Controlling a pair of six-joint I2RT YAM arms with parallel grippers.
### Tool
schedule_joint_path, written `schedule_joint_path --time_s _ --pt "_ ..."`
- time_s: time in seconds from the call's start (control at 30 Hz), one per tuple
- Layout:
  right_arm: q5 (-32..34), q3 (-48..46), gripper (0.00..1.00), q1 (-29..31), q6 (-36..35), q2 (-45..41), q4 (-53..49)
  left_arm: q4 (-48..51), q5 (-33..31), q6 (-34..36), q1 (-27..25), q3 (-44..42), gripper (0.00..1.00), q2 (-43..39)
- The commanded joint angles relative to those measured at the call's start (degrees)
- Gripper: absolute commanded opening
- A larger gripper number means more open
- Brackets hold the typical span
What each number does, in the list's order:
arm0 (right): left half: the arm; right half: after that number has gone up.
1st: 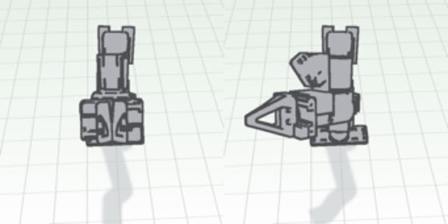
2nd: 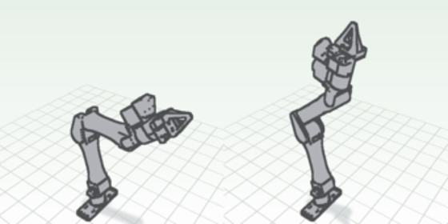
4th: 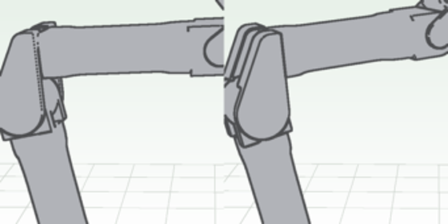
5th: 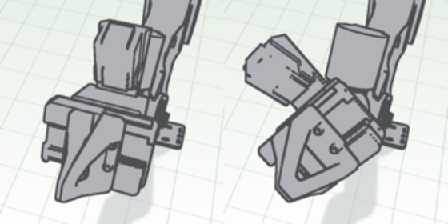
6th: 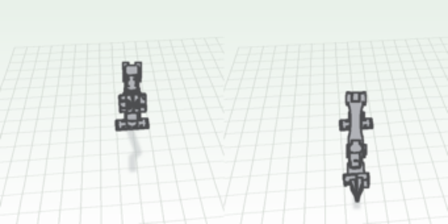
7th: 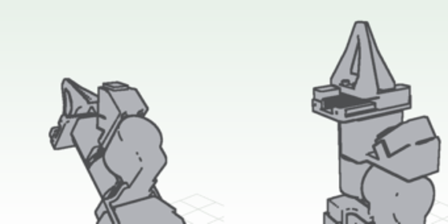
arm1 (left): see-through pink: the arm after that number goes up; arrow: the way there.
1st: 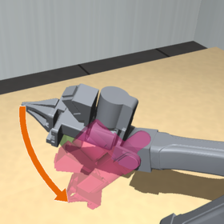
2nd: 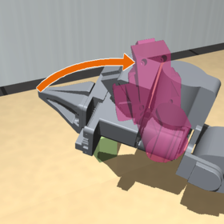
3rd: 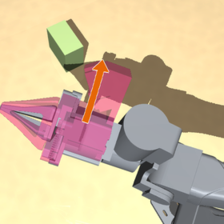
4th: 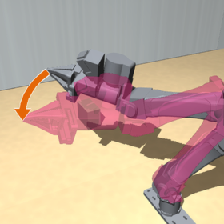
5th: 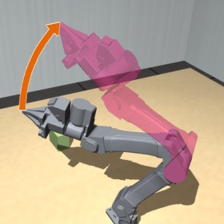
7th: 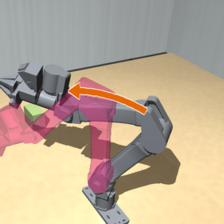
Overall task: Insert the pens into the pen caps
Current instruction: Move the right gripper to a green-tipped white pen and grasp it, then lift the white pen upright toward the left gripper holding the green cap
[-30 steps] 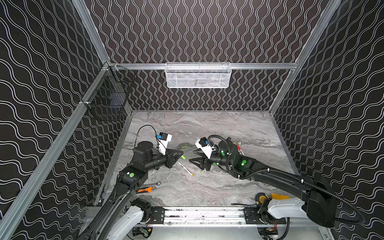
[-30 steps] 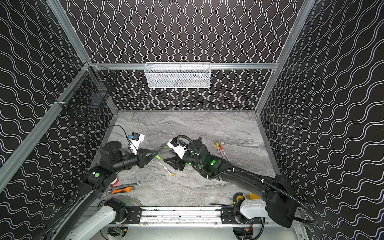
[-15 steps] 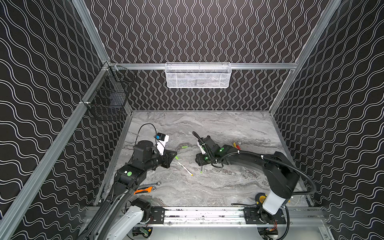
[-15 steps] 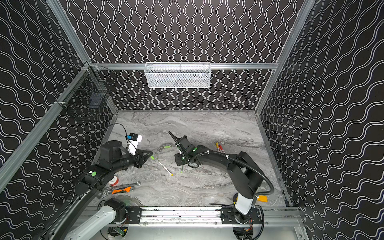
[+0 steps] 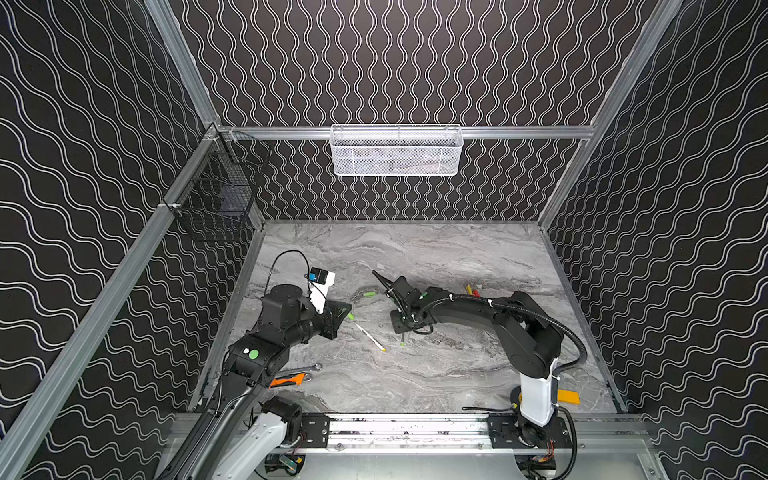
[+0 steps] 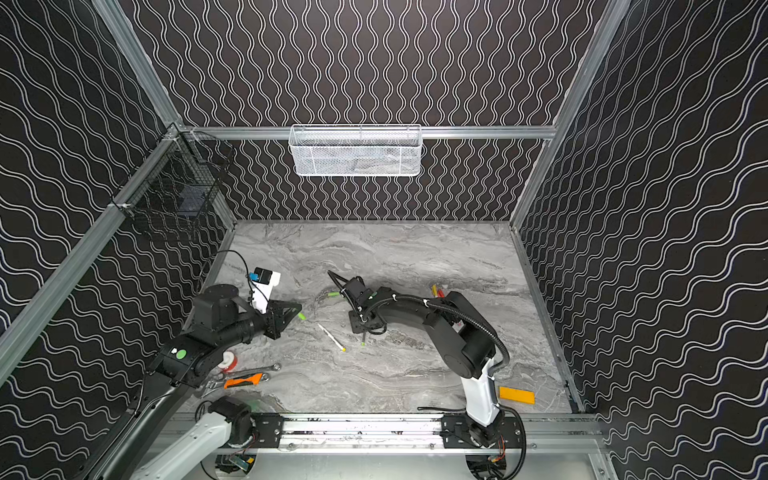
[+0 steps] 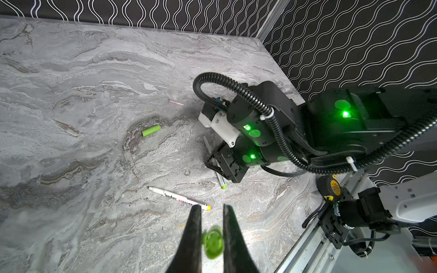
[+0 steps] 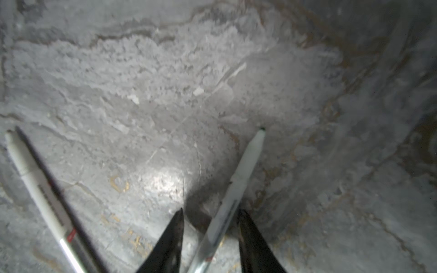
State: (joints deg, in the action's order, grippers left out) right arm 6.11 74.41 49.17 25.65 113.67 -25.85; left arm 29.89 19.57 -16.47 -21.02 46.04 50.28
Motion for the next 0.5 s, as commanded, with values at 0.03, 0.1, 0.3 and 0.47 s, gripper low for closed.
schedule_joint_path --time_s 0.03,0.1,0.3,0.47 --pt "-0.31 0.54 0.29 -0.08 -0.32 2.03 -2.95 -0.75 -0.59 0.74 0.16 0.05 0.0 -0.2" --pt "0.02 0.97 0.24 -0.01 -0.97 2.7 -3.69 -0.72 -0.58 0.74 0.1 0.05 0.0 -0.44" --pt "0.42 1.7 0.13 -0.07 -3.43 3.36 -5.02 -1.24 0.05 0.89 0.1 0.19 0.0 -0.04" --pt "-2.33 -1.76 0.09 0.46 -10.56 -1.53 1.62 0.03 1.23 3.2 0.13 1.48 0.0 1.12"
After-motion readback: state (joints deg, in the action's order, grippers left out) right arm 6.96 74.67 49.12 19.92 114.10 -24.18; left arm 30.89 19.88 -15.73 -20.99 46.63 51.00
